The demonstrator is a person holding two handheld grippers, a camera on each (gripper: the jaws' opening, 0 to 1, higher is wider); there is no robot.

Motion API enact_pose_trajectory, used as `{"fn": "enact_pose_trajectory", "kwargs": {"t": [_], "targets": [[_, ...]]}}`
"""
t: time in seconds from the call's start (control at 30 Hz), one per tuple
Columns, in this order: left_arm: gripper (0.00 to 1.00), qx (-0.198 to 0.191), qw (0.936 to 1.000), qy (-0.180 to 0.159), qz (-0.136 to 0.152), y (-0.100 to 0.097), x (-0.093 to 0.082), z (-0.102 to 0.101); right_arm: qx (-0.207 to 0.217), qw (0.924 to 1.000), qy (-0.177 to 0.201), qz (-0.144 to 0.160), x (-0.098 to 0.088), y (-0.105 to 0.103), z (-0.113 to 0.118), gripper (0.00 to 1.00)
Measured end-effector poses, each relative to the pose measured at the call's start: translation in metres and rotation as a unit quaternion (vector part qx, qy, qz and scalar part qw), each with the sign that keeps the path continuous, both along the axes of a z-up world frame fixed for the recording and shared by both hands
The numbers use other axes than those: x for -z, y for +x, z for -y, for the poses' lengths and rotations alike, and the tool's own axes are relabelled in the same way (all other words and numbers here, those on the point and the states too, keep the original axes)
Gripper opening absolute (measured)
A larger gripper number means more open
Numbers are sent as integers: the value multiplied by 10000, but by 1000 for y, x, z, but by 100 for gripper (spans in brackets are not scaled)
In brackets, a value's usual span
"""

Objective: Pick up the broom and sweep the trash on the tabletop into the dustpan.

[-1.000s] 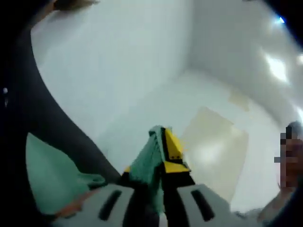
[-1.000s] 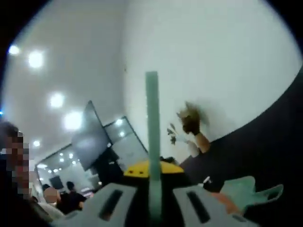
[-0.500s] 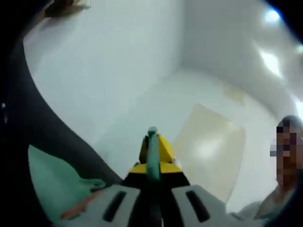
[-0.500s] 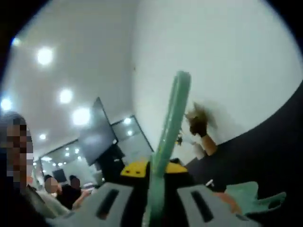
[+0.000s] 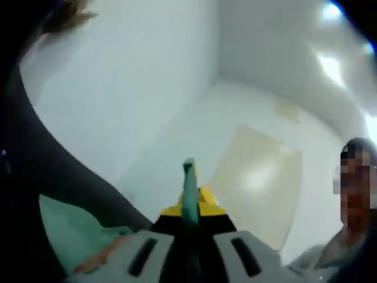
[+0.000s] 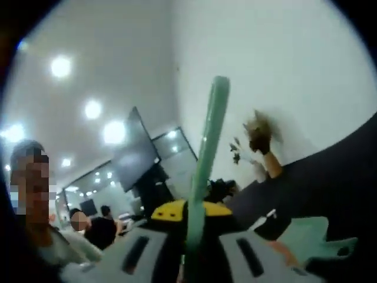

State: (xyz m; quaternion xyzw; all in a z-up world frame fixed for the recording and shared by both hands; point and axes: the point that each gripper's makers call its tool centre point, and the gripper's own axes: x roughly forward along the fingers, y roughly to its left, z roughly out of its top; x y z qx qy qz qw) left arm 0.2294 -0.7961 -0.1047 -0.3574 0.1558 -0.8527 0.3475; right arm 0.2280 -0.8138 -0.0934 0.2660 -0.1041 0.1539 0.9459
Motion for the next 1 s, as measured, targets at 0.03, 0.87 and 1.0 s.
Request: {"fn": "enact_pose_trajectory", "kwargs": {"t": [0.03,0.87,1.0], "targets": [[2,-10,10000,7,9,0,0,0,-39,10000,34,20,0,0,-1,5],[19,-1101,9909,401,657,43,13,18,961,9950,-94,-237,-6,-9,53,2],[19,-1271,9862,472,950,56,15,17,1211,9914,-324,-364,-7,-12,70,2]]}}
